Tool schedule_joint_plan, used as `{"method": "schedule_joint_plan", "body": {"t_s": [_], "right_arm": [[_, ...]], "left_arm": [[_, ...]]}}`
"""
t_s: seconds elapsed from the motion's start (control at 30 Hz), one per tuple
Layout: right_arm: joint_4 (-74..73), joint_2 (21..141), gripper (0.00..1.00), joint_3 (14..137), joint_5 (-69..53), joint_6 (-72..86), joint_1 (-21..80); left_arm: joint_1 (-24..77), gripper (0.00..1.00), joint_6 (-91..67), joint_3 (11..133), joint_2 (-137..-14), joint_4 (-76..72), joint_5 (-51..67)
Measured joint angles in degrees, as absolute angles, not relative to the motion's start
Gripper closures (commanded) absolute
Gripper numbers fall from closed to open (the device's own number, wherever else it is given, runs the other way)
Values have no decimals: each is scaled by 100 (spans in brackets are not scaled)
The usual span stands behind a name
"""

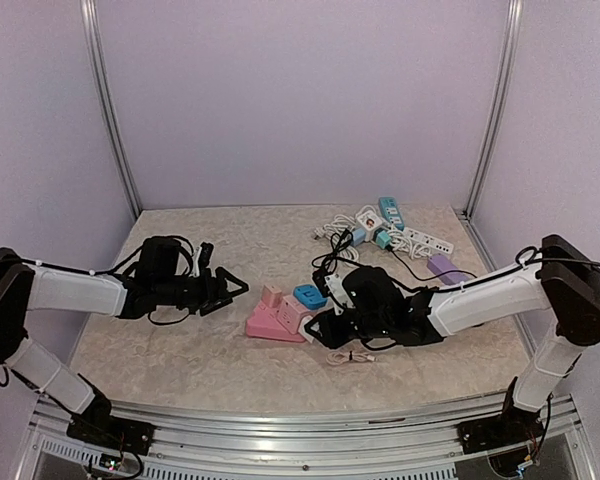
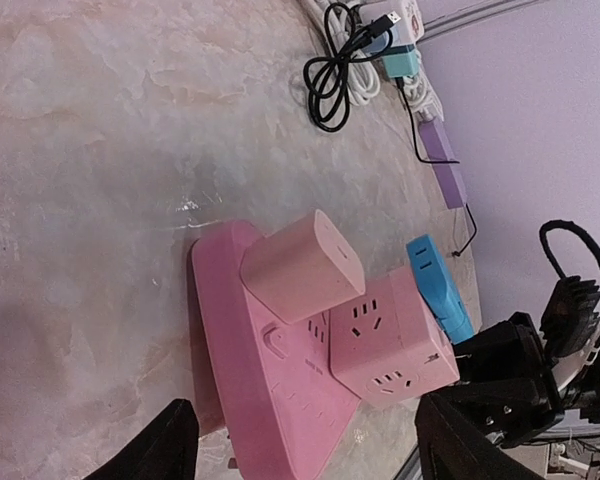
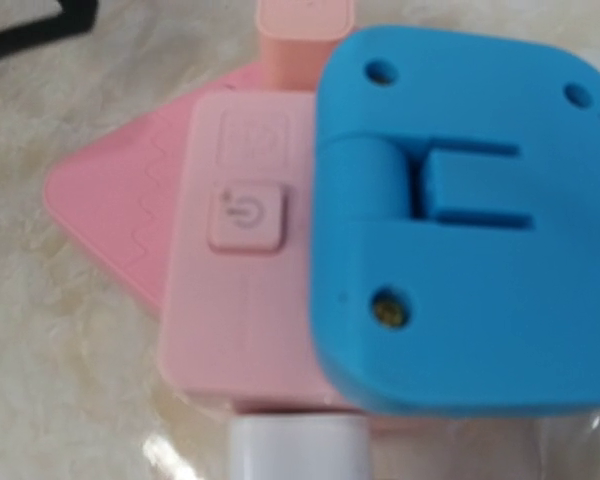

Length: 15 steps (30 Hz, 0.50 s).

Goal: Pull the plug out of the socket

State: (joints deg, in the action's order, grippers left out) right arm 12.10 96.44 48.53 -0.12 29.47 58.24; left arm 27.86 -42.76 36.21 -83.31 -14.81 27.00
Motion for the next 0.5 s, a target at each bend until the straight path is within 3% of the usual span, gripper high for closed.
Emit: {"method": "schedule_joint_plan", "body": {"t_s": [0.07, 0.5], "right_arm": [[1223, 9684, 100, 4893, -12, 2950, 5828], [1227, 9688, 100, 4904, -84, 2950, 5830]], "left_arm": [[2768, 34, -4338, 3621, -8530, -1610, 2867], [2744, 39, -4346, 3966, -9513, -1758, 3540]]}}
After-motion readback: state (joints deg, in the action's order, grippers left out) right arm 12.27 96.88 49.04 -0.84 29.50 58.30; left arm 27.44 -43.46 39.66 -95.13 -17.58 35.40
